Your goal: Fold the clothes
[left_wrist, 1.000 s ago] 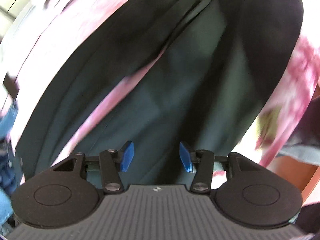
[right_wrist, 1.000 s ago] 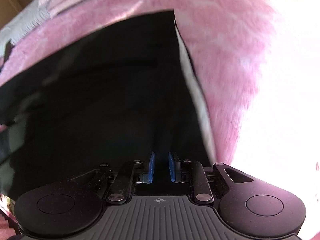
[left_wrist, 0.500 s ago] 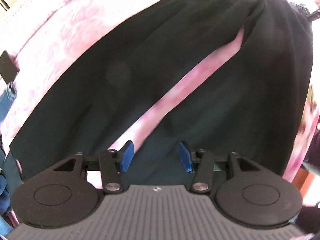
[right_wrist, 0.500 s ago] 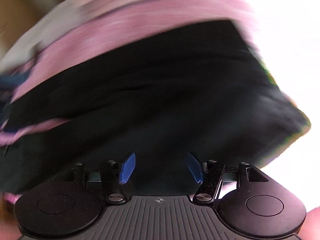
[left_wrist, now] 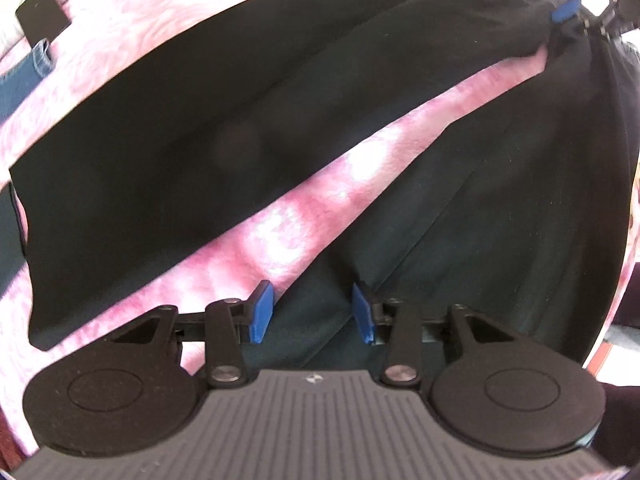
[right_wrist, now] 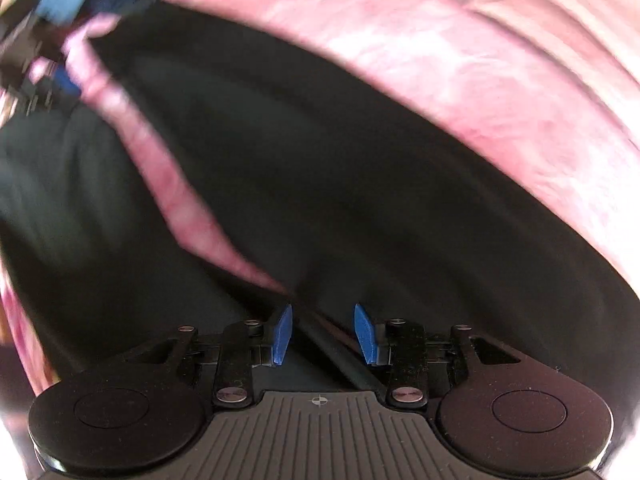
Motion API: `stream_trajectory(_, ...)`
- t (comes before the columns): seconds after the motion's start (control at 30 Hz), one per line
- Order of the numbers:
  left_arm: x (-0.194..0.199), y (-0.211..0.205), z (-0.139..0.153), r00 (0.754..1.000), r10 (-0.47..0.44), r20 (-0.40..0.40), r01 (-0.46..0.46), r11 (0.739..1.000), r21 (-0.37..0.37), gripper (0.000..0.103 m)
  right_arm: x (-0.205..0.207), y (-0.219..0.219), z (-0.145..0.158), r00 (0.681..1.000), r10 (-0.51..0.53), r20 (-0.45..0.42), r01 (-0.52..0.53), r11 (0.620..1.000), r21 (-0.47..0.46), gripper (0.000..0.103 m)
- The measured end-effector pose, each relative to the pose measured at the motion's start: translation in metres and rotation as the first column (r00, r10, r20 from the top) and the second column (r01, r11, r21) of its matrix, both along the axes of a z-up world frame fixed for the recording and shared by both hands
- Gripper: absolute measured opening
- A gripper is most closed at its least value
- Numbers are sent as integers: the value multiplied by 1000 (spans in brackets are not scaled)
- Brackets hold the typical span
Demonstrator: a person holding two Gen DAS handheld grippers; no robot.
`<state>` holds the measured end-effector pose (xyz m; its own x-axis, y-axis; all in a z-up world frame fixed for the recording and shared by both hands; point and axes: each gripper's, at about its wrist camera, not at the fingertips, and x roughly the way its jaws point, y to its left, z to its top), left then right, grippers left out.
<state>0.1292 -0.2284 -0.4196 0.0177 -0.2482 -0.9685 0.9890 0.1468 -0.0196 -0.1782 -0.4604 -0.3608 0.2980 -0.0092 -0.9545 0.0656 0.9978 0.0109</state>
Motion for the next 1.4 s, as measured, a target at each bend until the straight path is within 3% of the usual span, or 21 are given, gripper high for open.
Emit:
stream_trajectory(0.1, 3, 14, 4, 1000, -25, 5, 24, 1000, 9, 29, -5, 8, -12, 993, 91, -81, -92, 996, -4, 1)
stream_trajectory(0.13, 15, 29, 9, 999, -34, 12, 34, 999, 11, 24, -9, 9, -14, 991, 104, -87, -105, 994, -13, 0)
stream_trajectory(0.27, 24, 52, 20, 999, -17, 31, 17, 1000, -1, 20, -15, -15, -5, 998, -65, 21, 65, 998, -1, 0)
stream_trajectory(0.4, 31, 65, 27, 999, 30, 43, -29, 1000, -10, 21, -20, -17, -8, 994, -109, 12, 109, 994, -10, 0)
stream_trajectory(0.53, 42, 84, 39, 994, 80, 81, -79, 997, -16, 34, -25, -16, -5, 983, -184, 19, 185, 983, -21, 2)
stream_trajectory(0.57, 45, 91, 41, 991, 96, 99, -94, 995, -15, 34, -25, -12, -2, 983, -183, 22, 184, 982, -47, 4)
stream_trajectory(0.63, 50, 105, 43, 983, 136, 123, -136, 991, -13, 36, -25, 0, 4, 984, -175, 28, 177, 979, -104, 21)
stream_trajectory(0.7, 58, 122, 46, 976, 161, 145, -162, 987, -3, 37, -22, 14, 7, 984, -174, 39, 178, 973, -144, 28)
stream_trajectory(0.83, 76, 153, 43, 958, 201, 203, -214, 976, 42, 40, -30, 40, 12, 974, -217, 68, 224, 967, -123, 30)
stream_trajectory(0.93, 94, 170, 36, 944, 253, 213, -271, 960, 64, 42, -33, 57, 2, 950, -306, 59, 308, 950, -40, 30)
stream_trajectory(1.03, 103, 175, 33, 936, 269, 226, -286, 957, 46, 59, -41, 67, -17, 903, -430, -5, 430, 902, 44, 31)
stream_trajectory(1.07, 105, 176, 34, 934, 272, 234, -289, 956, 43, 59, -45, 72, -22, 884, -466, -24, 467, 883, 56, 31)
stream_trajectory(1.23, 99, 175, 50, 925, 248, 289, -273, 961, 50, 45, -71, 96, -14, 815, -580, -14, 579, 813, 65, 32)
stream_trajectory(1.33, 76, 164, 67, 934, 243, 263, -255, 967, 12, 47, -88, 108, -12, 752, -659, -6, 656, 749, 94, 35)
stream_trajectory(1.4, 51, 150, 72, 953, 226, 199, -230, 973, -4, 48, -95, 116, -19, 732, -681, -26, 679, 725, 114, 43)
